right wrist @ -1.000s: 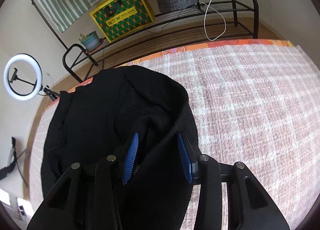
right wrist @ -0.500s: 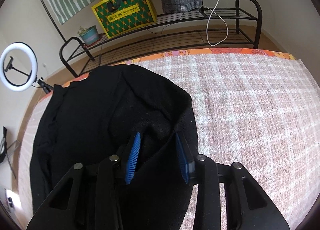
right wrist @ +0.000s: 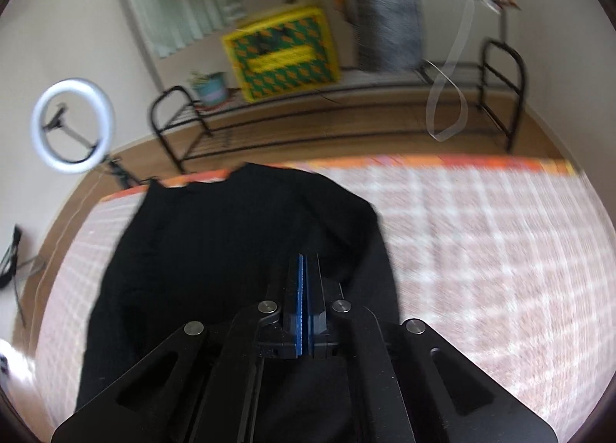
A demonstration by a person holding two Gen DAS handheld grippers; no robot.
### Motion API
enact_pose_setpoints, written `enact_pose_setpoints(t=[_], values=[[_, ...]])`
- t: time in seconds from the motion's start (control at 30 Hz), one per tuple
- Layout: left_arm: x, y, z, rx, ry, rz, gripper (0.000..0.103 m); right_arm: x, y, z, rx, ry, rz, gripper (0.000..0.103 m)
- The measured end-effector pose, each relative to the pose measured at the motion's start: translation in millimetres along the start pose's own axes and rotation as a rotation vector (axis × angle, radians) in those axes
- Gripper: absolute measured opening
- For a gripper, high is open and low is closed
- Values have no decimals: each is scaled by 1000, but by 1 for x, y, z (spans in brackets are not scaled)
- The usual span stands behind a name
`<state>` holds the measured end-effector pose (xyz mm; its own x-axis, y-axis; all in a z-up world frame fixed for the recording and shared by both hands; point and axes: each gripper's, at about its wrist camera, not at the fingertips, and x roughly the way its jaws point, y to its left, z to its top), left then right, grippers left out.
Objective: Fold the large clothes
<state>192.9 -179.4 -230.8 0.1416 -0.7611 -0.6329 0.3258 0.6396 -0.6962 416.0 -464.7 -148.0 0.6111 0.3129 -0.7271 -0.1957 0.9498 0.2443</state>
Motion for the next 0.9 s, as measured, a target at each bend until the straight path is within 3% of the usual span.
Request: enact_pose_setpoints(t=[0.1, 0.2, 0.23, 0.27, 0.3, 0.37, 0.43, 0.47, 0.5, 0.53, 0.6, 0.9], values=[[-4, 13, -4, -15, -20, 72, 0, 11, 30, 1, -85, 22, -57, 0], [-4, 25, -9, -45, -29, 97, 0, 25, 32, -1, -82, 114, -68, 2], [-4, 25, -10, -37, -30, 107, 0, 30, 30, -3, -88, 137, -135, 3], [-3, 24, -12, -29, -31, 112, 0, 33, 28, -4, -102, 141, -198, 9], [-4, 23, -12, -20, -32, 116, 0, 38, 25, -6, -114, 151, -270, 26], [-5, 17, -13, 10, -35, 131, 0, 47, 13, -10, -91, 179, -327, 46], [-5, 11, -15, 30, -37, 137, 0, 54, 3, -13, -68, 199, -337, 46], [-7, 9, -14, 37, -39, 141, 0, 59, -2, -15, -63, 212, -347, 41], [-7, 6, -13, 42, -42, 144, 0, 61, -5, -18, -61, 218, -349, 27], [-8, 4, -12, 43, -44, 143, 0, 63, -7, -19, -55, 226, -342, 19], [-8, 1, -10, 39, -47, 138, 0, 61, -11, -19, -32, 217, -315, 10], [-18, 9, -14, 28, -49, 108, 0, 33, -20, -1, 94, 102, -188, 6]])
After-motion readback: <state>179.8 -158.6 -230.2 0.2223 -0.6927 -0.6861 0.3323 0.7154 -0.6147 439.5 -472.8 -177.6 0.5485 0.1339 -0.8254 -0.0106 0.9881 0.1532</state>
